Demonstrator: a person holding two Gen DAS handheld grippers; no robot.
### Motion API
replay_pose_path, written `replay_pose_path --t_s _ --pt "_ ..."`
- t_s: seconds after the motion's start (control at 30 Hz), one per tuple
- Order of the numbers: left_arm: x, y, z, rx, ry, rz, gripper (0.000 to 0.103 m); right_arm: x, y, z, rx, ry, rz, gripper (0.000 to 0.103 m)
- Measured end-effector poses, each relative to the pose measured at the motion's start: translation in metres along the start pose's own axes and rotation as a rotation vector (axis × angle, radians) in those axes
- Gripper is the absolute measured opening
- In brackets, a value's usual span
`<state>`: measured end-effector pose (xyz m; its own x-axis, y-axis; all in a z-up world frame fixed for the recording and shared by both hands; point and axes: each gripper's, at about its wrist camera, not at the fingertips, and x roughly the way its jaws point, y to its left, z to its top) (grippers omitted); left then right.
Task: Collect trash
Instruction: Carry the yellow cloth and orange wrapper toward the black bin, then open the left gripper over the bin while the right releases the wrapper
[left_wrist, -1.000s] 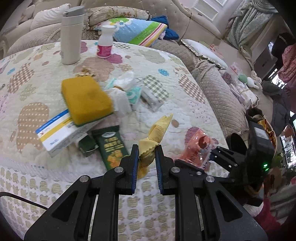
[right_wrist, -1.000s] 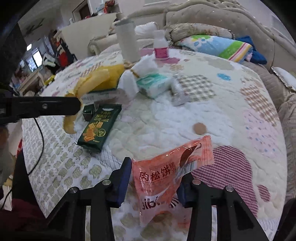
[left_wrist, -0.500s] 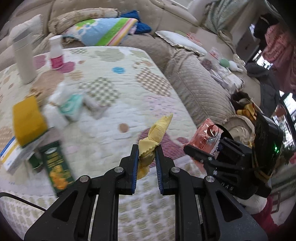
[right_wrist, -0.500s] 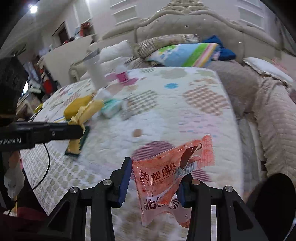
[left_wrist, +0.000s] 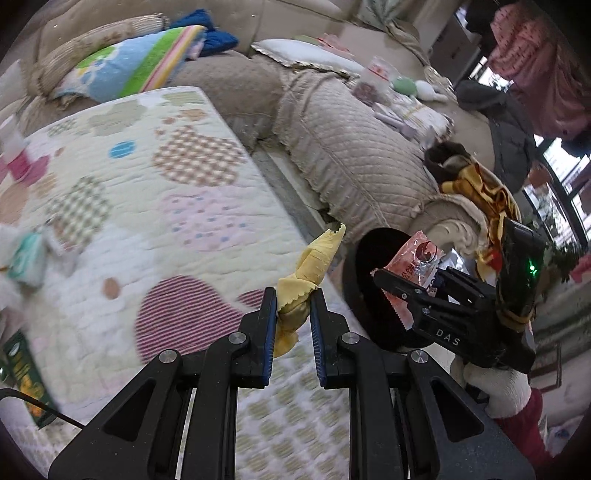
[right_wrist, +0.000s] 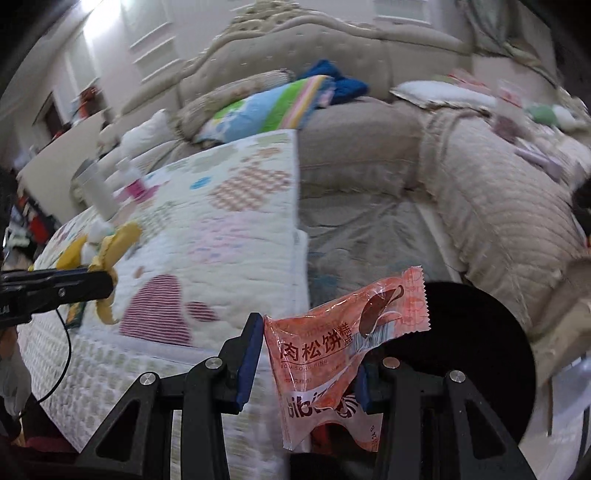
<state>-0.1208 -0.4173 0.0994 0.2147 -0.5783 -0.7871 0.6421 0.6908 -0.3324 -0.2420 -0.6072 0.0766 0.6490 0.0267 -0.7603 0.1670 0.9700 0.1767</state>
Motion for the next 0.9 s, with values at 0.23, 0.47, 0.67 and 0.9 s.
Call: replay_pose_path --t_s 0.23,0.47,0.67,0.9 --pt "0.033 -0.04 0.012 0.038 0.041 -0.063 0.015 -0.006 -0.046 -0.012 0.089 0.011 -0.036 0.041" --pt "0.062 -0.062 0.02 0.041 0.089 -0.115 0.015 -0.01 -0.077 -0.023 0.149 0.022 -0.054 0.041" --pt "0.075 -0.07 0.021 0.048 0.113 -0.115 0.015 -0.005 -0.091 -0.027 0.205 0.023 -0.042 0.051" --pt "0.089 -0.079 0.023 0.045 0.135 -0.148 0.015 -0.009 -0.097 -0.029 0.244 0.018 -0.038 0.073"
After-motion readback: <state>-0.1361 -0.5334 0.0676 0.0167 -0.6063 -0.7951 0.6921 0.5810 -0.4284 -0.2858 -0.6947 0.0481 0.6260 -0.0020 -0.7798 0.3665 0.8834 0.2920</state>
